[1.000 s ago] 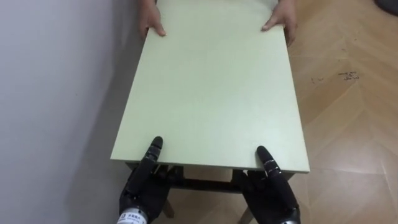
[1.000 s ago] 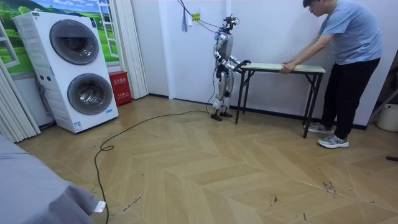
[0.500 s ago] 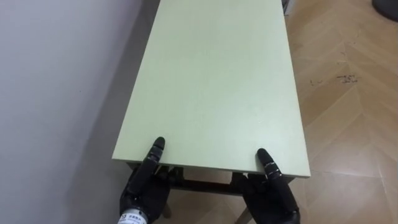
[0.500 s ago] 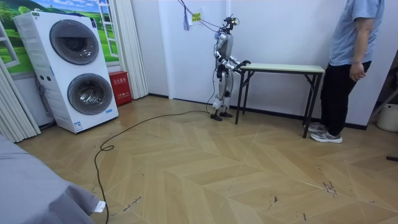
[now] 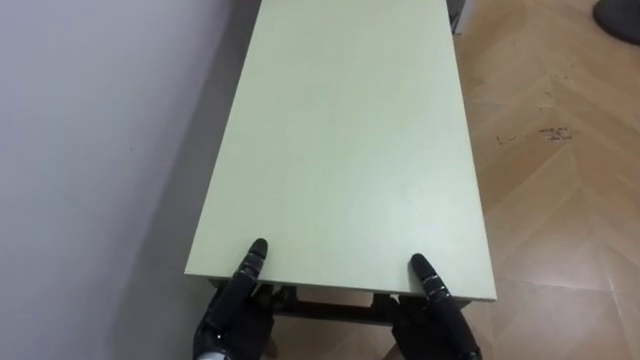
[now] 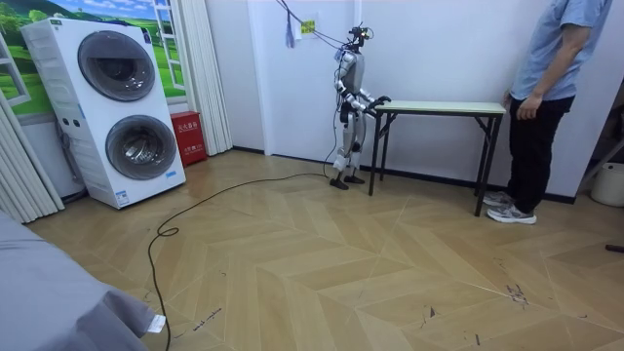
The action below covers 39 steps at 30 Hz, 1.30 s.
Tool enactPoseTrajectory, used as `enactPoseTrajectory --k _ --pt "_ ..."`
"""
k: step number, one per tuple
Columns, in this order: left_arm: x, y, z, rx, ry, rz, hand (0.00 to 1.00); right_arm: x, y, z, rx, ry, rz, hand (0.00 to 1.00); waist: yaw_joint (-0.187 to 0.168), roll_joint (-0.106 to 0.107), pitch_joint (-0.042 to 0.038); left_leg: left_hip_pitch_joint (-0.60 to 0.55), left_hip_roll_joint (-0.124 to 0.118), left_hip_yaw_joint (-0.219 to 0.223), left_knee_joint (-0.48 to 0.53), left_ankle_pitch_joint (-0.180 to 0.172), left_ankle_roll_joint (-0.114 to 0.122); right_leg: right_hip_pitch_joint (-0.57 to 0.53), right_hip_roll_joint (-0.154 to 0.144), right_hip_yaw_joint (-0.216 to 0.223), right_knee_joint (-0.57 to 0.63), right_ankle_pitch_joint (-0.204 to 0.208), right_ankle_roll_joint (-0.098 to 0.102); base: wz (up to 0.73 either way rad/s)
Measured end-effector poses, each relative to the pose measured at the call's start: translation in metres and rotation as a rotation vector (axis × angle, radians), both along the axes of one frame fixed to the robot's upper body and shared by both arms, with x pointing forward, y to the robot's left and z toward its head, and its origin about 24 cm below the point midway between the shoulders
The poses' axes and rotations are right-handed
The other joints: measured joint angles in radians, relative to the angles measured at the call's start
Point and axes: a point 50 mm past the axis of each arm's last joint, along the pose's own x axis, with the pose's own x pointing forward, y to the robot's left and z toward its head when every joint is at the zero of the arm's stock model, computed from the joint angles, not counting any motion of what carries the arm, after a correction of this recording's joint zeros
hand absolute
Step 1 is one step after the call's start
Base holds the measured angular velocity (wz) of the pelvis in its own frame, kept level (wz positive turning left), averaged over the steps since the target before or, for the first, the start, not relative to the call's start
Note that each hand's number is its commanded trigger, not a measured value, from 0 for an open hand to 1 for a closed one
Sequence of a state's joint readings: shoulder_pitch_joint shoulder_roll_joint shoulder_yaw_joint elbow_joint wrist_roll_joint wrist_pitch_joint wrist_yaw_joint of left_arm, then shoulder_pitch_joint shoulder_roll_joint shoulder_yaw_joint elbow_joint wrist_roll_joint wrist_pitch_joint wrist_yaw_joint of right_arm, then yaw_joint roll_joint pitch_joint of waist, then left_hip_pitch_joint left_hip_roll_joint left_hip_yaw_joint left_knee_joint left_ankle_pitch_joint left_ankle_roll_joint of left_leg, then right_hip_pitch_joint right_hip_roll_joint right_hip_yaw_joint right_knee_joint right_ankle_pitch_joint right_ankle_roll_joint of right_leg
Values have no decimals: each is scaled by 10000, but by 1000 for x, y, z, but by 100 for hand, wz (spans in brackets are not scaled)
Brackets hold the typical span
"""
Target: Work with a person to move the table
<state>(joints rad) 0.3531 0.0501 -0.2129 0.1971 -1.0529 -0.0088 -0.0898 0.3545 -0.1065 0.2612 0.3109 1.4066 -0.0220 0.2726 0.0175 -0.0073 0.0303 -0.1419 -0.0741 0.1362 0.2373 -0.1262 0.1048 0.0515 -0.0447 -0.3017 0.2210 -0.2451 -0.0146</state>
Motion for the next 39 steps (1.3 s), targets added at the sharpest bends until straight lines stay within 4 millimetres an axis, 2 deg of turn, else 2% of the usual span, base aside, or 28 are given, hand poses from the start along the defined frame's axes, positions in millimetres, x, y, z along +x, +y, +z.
enactPoseTrajectory --k 1,2,7,9,11,17,19,23,30,36,39 --pt "0 0 -1 11 -22 -25 23 -1 0 -1 -92 -34 81 0 1 -3 -6 2 -2 -4 1 0 0 3 0 -1 0 0 0 0" --pt "-1 0 -1 88 -51 -79 0 -1 -1 -1 -268 -69 212 0 2 -6 -11 2 -4 -8 1 0 0 4 0 -1 0 0 0 0" --pt "-2 7 1 1805 -797 -1827 0 4 -3 0 -1688 -626 1479 0 53 -32 -50 153 -6 -18 -1 -8 10 157 -3 2 -4 0 1 0" --pt "-2 7 1 2162 -1036 -2372 0 4 -5 -1 -1779 -570 1508 0 119 -29 -124 167 -8 -26 5 -9 12 177 -8 0 -4 0 1 0" --pt "-3 5 1 2314 -1185 -2775 0 4 -8 -1 -1865 -532 1509 0 164 -15 -148 169 -9 -30 2 -8 15 194 -10 3 -4 -1 1 -2" --pt "-8 -1 -9 2611 -1128 -3861 0 0 -12 -5 -1939 -517 1655 0 181 -3 -154 261 -1 -50 -22 -3 27 196 52 345 -12 0 0 -2" --pt "-11 0 -16 2672 -811 -3997 0 0 -13 -5 -1777 -735 1653 0 164 41 -182 294 6 -51 -13 -3 25 234 88 537 -15 3 -4 0" --pt "-13 0 -17 2669 -718 -4009 0 2 -9 -4 -1652 -1054 1823 0 160 81 -185 293 9 -63 -8 4 24 241 95 536 -15 8 -13 0" --pt "-17 2 -23 2703 -393 -4007 0 -5 -14 -16 -2157 -624 2333 0 146 109 -176 424 -12 -71 -23 7 30 437 99 551 -178 41 1 0" --pt "-33 14 -51 3047 1236 -3960 0 -9 -26 -31 -3224 190 2977 0 80 111 -157 518 -21 -89 -21 -8 28 594 107 592 -201 41 2 0" --pt "-42 20 -57 3283 1785 -3966 0 -17 -32 -37 -3935 633 3447 0 78 97 -155 401 -23 -127 -11 -13 28 447 110 544 -203 42 2 3"
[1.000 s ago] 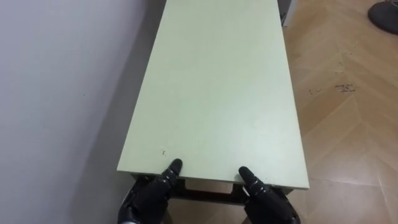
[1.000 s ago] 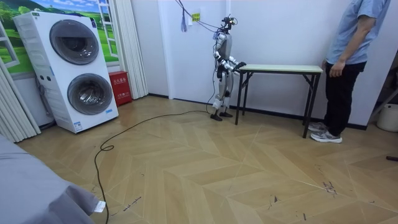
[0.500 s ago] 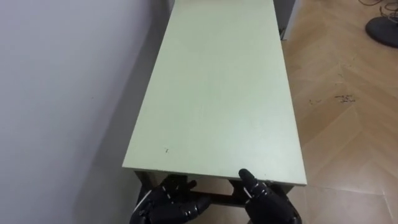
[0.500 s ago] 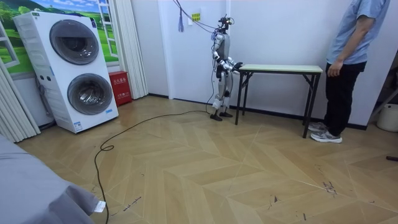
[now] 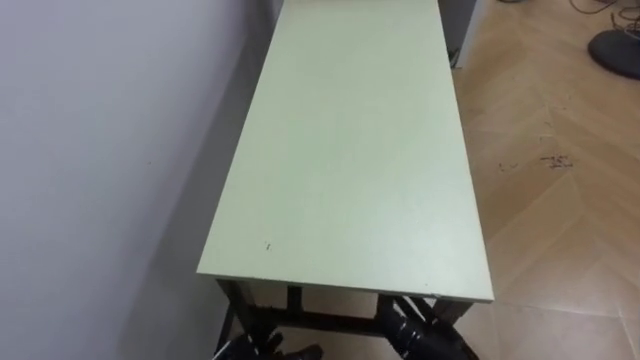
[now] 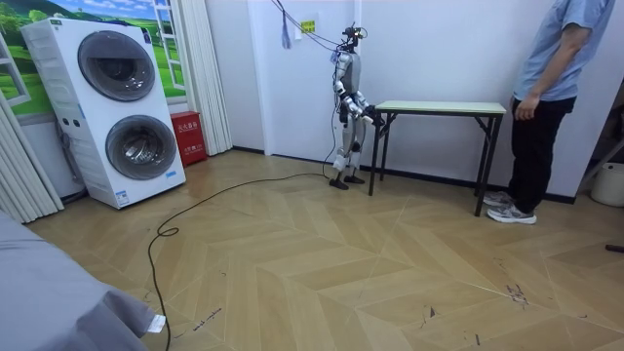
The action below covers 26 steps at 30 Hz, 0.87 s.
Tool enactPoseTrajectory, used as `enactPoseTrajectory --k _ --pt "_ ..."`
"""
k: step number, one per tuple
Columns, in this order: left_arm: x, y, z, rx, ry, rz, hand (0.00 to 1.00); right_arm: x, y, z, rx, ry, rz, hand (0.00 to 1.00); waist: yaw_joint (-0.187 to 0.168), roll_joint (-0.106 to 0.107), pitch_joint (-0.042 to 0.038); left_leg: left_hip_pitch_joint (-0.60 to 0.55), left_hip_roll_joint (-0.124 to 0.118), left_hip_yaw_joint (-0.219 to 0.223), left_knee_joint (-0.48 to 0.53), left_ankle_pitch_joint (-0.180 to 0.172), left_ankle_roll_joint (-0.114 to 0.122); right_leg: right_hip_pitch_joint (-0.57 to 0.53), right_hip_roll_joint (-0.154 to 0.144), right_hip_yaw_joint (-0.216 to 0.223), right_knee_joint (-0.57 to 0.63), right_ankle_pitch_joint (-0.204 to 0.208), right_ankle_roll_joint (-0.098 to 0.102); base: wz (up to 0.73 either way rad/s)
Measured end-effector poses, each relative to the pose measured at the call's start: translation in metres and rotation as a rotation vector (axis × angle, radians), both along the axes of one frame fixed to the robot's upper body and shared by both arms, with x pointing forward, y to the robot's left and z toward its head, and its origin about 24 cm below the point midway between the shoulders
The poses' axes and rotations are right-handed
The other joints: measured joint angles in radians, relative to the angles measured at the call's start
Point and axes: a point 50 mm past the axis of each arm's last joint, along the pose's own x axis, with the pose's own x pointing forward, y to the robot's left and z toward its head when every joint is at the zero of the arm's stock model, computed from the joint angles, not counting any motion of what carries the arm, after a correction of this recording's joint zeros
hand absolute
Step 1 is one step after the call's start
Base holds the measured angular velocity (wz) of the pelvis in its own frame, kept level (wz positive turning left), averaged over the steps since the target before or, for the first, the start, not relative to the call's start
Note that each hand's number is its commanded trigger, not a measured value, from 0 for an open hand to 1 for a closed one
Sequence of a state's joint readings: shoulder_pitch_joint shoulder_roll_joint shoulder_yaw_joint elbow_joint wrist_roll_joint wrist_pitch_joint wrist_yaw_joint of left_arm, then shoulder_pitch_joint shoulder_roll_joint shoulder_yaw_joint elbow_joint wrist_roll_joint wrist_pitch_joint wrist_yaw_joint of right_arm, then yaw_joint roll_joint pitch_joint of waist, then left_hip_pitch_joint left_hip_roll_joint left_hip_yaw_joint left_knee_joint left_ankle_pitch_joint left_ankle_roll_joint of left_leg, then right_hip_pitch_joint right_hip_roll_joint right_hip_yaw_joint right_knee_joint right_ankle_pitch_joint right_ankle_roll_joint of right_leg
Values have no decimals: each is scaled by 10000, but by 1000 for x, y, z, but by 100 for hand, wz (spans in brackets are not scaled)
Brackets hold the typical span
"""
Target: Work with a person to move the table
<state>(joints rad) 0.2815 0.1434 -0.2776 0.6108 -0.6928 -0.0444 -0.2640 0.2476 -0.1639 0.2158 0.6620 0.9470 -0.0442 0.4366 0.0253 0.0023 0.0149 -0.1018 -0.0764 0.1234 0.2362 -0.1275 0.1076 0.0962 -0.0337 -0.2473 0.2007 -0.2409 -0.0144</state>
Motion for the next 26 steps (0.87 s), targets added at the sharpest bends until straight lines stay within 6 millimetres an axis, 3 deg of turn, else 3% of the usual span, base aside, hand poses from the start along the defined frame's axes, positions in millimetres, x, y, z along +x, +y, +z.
enactPoseTrajectory --k 12,16,26 --pt "-38 39 -24 1779 1839 1030 0 -55 -35 -36 -4081 3653 2295 0 -158 -207 -107 104 -61 -151 -48 10 8 98 -7 -19 18 5 5 4" --pt "-68 54 -33 2360 3254 1790 0 -77 -46 -42 -4557 4952 1938 0 -175 -238 -88 176 -60 -164 -24 3 6 198 -7 -4 5 5 5 0" --pt "-104 71 -40 2999 4936 3519 0 -97 -53 -47 -5001 6204 591 0 -173 -176 -98 392 -83 -122 -47 37 17 444 4 266 -338 -8 5 -4"
